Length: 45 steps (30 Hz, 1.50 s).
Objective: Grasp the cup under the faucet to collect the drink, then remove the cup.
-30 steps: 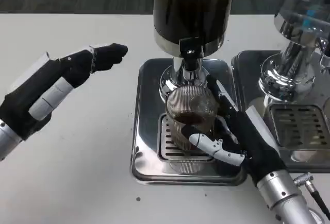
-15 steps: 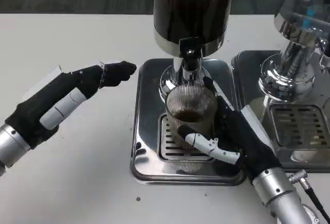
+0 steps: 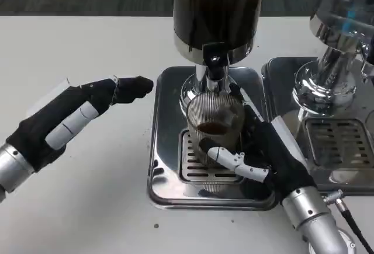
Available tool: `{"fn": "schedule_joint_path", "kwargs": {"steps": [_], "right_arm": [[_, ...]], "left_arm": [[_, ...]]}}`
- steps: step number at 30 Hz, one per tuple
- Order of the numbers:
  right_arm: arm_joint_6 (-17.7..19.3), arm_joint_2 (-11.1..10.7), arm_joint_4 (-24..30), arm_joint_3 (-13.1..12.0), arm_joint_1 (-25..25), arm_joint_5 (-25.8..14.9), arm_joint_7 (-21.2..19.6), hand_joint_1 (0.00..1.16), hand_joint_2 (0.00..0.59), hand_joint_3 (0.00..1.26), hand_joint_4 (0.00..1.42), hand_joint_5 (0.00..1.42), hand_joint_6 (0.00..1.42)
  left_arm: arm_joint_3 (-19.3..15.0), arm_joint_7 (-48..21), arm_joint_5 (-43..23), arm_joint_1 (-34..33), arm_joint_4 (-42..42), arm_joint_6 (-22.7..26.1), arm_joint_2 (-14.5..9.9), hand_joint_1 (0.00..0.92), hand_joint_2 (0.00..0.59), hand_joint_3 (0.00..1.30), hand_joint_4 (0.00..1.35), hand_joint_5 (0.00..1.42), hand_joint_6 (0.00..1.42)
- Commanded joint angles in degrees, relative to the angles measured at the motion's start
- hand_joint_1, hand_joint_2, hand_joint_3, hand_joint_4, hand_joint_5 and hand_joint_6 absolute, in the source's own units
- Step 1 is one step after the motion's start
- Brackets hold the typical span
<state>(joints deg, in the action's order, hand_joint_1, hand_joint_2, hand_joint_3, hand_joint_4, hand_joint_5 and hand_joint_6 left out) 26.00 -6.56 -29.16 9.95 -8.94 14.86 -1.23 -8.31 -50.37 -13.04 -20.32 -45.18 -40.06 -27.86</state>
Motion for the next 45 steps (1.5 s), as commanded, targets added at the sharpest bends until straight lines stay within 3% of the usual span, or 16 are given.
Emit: {"fn": "schedule_joint_path", "kwargs": {"steps": [1, 14, 32, 45], "right_arm": [[0.38, 0.43, -1.81, 1.14, -0.12, 1.36, -0.95, 0.63, 0.221, 0.06, 0.13, 0.15, 0.17], [0.79, 0.76, -3.95, 2.38, -0.64, 2.41, -2.25, 0.66, 0.213, 0.07, 0.14, 0.22, 0.22], [-0.23, 1.60, -2.99, 3.54, 0.70, 4.53, -5.56, 0.72, 0.210, 0.19, 0.29, 0.39, 0.44], [1.80, 3.42, -3.53, 4.18, 2.61, 7.87, -15.03, 0.75, 0.208, 0.39, 0.51, 0.63, 0.87]], "left_arm": [[-0.22, 0.60, 0.51, 0.07, -0.68, -0.15, -0.69, 0.000, 0.123, 0.34, 0.25, 0.20, 0.18], [-0.24, 0.89, 0.46, 0.54, -0.90, -0.23, -0.98, 0.000, 0.130, 0.35, 0.26, 0.22, 0.19], [-0.03, 1.13, 0.95, 0.84, -1.22, -0.05, -1.24, 0.000, 0.131, 0.36, 0.27, 0.22, 0.20], [-0.12, 1.46, 1.21, 1.46, -1.06, -0.10, -1.53, 0.000, 0.173, 0.37, 0.29, 0.23, 0.22]]}}
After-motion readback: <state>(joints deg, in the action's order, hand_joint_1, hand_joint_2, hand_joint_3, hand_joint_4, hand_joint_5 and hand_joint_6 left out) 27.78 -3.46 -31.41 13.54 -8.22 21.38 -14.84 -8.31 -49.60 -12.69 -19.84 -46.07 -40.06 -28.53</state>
